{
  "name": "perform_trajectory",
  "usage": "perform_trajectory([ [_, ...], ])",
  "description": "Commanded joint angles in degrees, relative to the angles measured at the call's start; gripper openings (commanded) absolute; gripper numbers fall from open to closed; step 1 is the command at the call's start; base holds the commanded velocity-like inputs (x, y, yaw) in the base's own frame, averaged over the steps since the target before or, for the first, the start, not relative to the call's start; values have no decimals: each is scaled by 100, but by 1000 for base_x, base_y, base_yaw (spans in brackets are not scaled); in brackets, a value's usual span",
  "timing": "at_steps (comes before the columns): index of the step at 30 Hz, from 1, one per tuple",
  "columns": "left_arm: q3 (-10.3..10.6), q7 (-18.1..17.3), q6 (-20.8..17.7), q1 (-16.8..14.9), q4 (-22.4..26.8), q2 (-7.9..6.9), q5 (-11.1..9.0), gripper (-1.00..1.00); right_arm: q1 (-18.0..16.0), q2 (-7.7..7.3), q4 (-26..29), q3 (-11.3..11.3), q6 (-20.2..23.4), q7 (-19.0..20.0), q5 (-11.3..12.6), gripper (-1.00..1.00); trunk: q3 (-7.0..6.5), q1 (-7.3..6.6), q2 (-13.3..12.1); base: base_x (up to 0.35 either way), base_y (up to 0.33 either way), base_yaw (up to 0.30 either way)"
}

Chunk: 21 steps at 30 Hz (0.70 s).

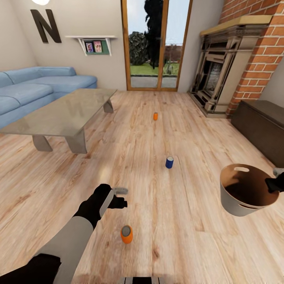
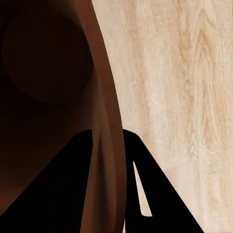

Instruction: Put the three can of soda from the living room inside the tash can in the kitchen.

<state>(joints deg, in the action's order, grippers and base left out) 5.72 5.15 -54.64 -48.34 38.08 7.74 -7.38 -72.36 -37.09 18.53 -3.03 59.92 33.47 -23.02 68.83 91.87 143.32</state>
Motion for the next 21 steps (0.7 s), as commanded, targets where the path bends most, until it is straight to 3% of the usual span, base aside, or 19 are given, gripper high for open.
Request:
perform_trajectory([
  [1, 0, 0, 0, 0, -1, 0, -1, 100, -6, -4, 2, 13, 8, 4, 40, -100, 31, 1, 3, 0, 0, 0],
  [17, 0, -2, -3, 0, 2, -7, 8, 100, -6, -24, 1, 11, 8, 3, 36, -100, 522, 42, 24, 0, 0, 0],
  [21, 0, -13, -3, 0, 47, -12, 4, 100, -2, -24, -4, -83, 8, 7, 40, -100, 557, 42, 24, 0, 0, 0],
])
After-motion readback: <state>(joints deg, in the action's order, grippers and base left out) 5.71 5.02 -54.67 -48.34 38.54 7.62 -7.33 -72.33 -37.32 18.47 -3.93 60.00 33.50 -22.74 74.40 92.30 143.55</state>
